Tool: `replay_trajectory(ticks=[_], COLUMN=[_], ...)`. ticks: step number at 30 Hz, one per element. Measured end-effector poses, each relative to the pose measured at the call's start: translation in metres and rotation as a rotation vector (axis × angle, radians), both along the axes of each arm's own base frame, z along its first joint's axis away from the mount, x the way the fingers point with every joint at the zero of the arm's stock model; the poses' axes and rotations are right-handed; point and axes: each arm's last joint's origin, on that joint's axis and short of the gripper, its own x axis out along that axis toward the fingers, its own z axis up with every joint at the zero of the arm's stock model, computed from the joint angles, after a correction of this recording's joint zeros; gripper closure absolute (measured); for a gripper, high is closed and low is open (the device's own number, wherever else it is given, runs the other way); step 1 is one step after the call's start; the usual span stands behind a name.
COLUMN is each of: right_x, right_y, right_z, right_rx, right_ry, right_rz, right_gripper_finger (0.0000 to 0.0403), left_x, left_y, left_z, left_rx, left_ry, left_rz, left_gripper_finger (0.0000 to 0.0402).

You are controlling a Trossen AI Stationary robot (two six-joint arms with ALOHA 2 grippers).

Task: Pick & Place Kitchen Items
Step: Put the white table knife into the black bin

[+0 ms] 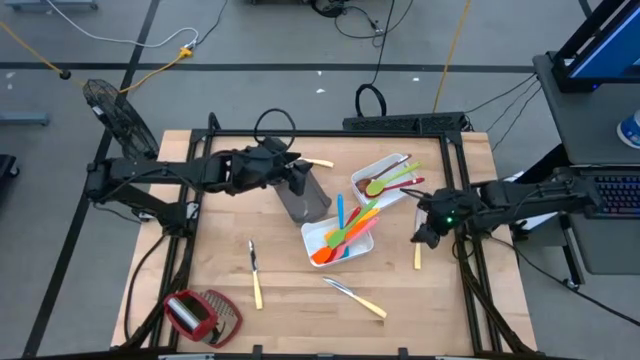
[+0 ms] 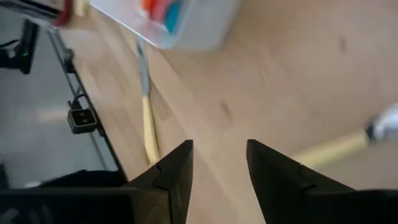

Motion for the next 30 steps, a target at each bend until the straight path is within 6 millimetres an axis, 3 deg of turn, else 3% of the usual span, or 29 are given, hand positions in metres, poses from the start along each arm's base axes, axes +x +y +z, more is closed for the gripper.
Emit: replay_trajectory(ticks=[10,17,30], right_x=[-0.004,0.008,0.033], right_y=[0.003,0.001,0.004], right_z=[-0.020,-0.032,-0.057], right_rx=[0.141,0.093,0.039], right_ry=[0.383,0.490,0.631], right_rz=[-0.208,-0.364,-0.413], right_gripper_finger=[0.0262,0.0262,0.0262], left_x=[-0.002,-0.002,-0.003], left_y=[0.000,0.000,0.000], left_z=[-0.003,-0.005,-0.006], left_rx=[0.001,0.000,0.006], left_ry=[0.041,0.056,0.079], left_rz=[0.001,0.001,-0.002], left_gripper_finger=[0.0153,0.0153,0.0153])
